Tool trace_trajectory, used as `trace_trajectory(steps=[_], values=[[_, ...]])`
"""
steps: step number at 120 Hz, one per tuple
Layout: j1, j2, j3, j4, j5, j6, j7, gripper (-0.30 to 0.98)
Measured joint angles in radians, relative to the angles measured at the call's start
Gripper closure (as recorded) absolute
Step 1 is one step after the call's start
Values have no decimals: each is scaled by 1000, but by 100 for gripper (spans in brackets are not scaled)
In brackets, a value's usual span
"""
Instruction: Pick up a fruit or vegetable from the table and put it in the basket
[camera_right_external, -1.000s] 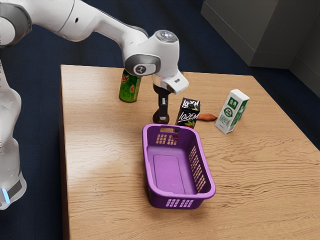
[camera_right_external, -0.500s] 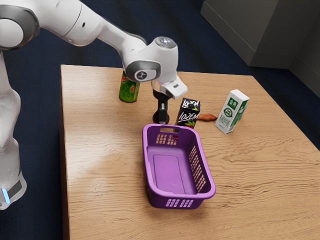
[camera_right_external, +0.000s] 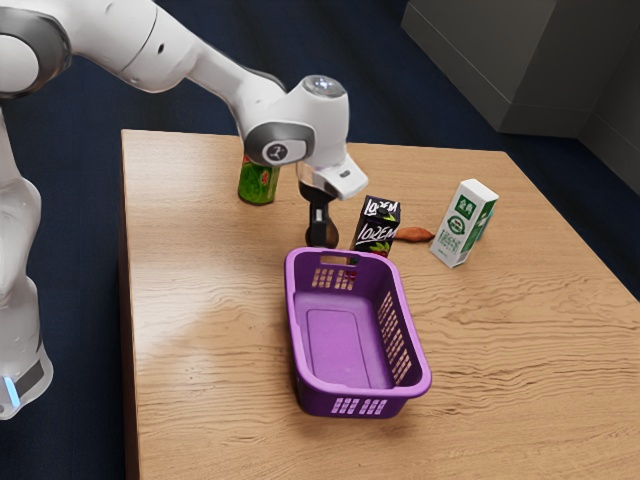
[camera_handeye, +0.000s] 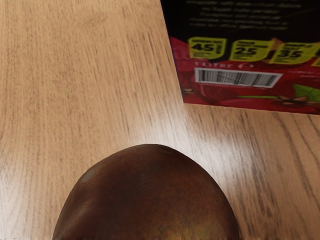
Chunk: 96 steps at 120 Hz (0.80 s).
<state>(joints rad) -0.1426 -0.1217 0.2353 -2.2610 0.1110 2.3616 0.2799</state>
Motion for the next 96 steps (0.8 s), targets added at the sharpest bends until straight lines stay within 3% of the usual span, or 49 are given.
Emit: trace_trajectory(steps=[87, 96], values=[[11, 39, 0, -7, -55, 21, 12, 1], [11, 39, 0, -7, -65, 22, 13, 6]])
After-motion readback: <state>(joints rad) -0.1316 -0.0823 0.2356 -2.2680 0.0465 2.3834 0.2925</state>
